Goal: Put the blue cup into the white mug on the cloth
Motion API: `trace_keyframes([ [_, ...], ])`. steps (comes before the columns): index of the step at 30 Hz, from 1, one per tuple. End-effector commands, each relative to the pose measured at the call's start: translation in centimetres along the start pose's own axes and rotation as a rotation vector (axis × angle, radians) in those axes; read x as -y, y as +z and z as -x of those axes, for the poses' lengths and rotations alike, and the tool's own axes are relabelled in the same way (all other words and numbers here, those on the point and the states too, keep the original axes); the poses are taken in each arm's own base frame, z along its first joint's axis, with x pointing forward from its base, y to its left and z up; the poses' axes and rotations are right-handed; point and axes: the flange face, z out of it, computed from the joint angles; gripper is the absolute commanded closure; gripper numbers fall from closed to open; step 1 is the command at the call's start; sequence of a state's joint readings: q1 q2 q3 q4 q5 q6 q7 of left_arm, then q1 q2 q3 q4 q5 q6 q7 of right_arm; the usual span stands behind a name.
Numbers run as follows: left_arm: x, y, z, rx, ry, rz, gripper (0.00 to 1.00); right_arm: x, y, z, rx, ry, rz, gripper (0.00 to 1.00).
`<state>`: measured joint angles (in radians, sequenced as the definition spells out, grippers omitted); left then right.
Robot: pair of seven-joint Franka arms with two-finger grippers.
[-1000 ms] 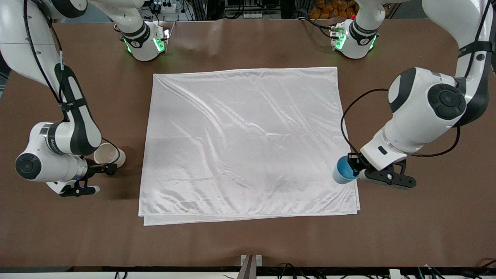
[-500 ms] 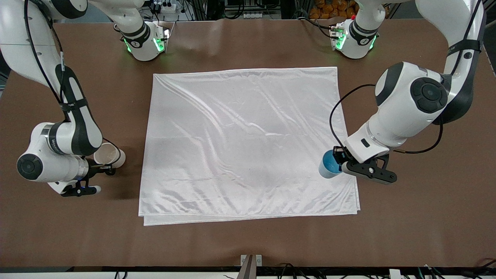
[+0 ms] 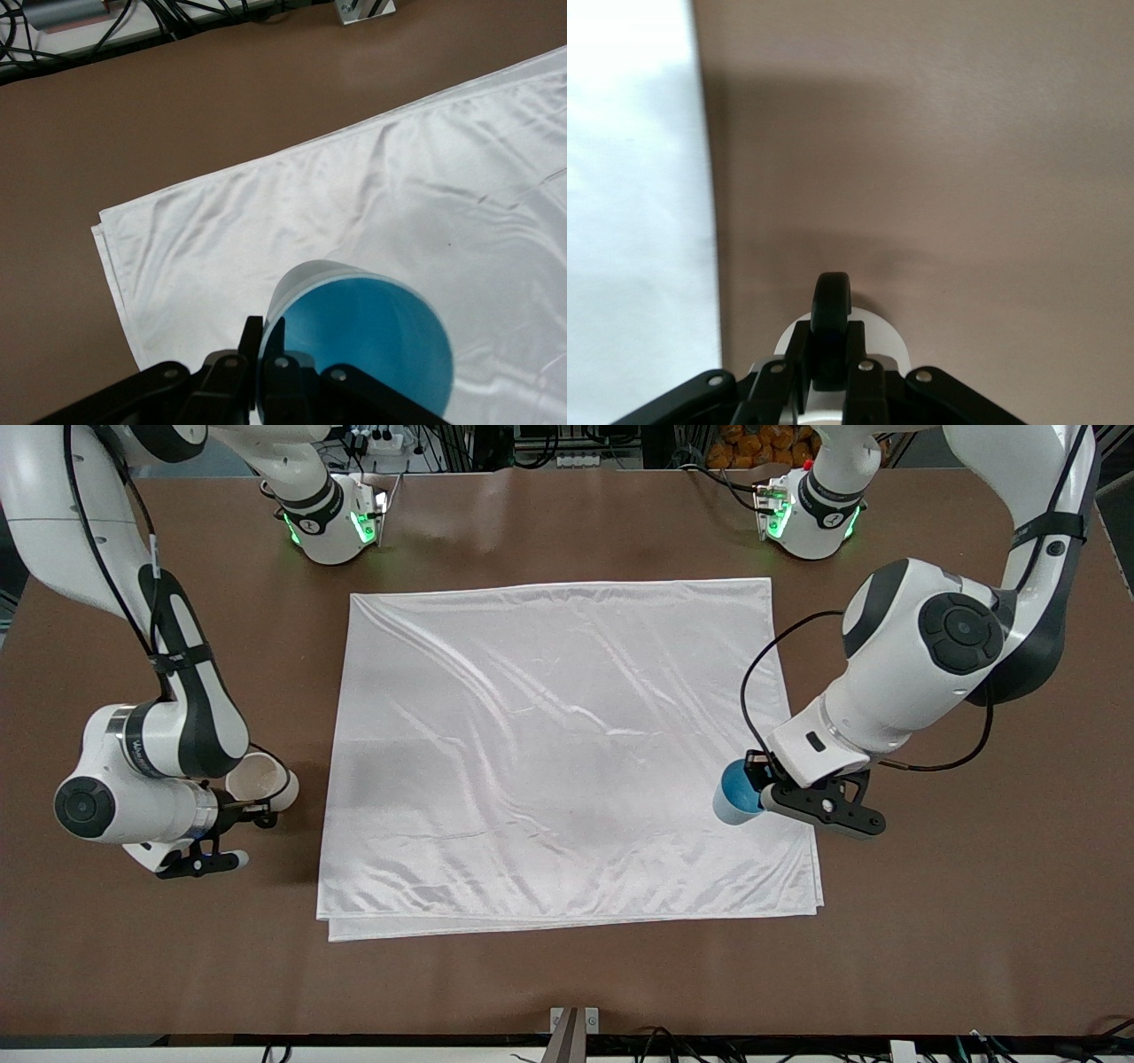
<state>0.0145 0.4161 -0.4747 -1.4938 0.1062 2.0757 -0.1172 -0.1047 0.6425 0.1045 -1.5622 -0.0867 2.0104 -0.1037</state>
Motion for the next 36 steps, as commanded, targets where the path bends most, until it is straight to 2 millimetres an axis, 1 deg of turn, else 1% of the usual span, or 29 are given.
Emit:
trace_keyframes([
  [1, -0.9, -1.0, 0.3, 0.013, 0.004, 0.012, 1.00, 1.7, -3.2, 0.4, 0.012, 0.017, 0.017, 1.00],
  [6, -1.0, -1.0, 0.4, 0.021, 0.016, 0.011, 1.00, 4.2, -4.4, 0.1, 0.028, 0.051, 0.023, 1.00],
  [8, -1.0, -1.0, 0.5, 0.030, 0.020, 0.011, 1.00, 5.8, -4.8, -0.1, 0.026, 0.078, 0.027, 1.00],
  [13, -1.5, -1.2, 0.7, 0.038, 0.013, 0.012, 1.00, 11.3, -6.1, -0.6, -0.004, 0.153, 0.026, 1.00],
  [14, -1.6, -1.5, 0.8, 0.037, 0.015, 0.011, 1.00, 12.3, -6.4, -0.7, -0.011, 0.167, 0.021, 1.00],
  [17, -1.8, -1.7, 0.8, 0.035, 0.019, 0.010, 1.00, 14.9, -6.9, -0.9, -0.022, 0.212, 0.002, 1.00],
  [20, -1.8, -1.7, 0.9, 0.038, 0.020, 0.008, 1.00, 16.8, -7.2, -0.9, -0.022, 0.239, -0.031, 1.00],
  [23, -2.0, -1.5, 0.9, 0.041, 0.024, 0.007, 1.00, 17.7, -7.4, -0.8, -0.003, 0.268, -0.109, 1.00],
  [26, -2.0, -1.4, 0.9, 0.043, 0.024, 0.007, 1.00, 18.6, -8.1, -0.8, 0.000, 0.284, -0.168, 1.00],
  [29, -2.0, -1.4, 0.9, 0.043, 0.024, 0.007, 1.00, 21.0, -8.3, -0.6, 0.004, 0.279, -0.183, 1.00],
  [32, -2.1, -1.4, 0.9, 0.043, 0.025, 0.008, 1.00, 22.4, -8.5, -0.6, 0.001, 0.320, -0.188, 1.00],
  [36, -2.3, -1.5, 0.9, 0.042, 0.027, 0.011, 1.00, 26.1, -8.2, -0.4, 0.003, 0.328, -0.180, 1.00],
])
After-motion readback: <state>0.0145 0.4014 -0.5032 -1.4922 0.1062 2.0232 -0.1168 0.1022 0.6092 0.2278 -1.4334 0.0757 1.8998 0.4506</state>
